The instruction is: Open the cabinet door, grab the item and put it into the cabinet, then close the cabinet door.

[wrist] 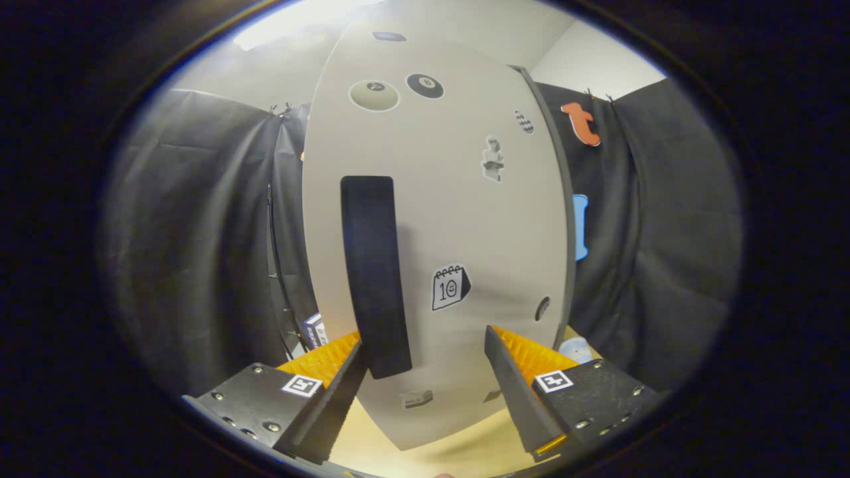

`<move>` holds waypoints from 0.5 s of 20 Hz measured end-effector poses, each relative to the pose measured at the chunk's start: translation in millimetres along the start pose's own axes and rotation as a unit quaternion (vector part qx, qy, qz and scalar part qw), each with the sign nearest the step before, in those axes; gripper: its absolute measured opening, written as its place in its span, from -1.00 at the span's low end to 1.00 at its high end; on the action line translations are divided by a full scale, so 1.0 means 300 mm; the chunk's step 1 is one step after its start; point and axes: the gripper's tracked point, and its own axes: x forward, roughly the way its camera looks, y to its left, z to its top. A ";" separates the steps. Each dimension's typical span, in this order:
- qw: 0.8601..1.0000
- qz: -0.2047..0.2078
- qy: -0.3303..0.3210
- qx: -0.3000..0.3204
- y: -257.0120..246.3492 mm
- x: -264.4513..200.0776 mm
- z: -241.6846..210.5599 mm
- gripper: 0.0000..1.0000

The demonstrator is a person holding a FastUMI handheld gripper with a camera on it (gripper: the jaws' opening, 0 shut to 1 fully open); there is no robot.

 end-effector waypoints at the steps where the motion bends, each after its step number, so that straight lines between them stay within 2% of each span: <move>1: 1.000 0.004 0.000 -0.001 0.009 0.024 0.004 1.00; 10: 0.998 0.038 -0.021 -0.045 0.137 0.283 0.031 1.00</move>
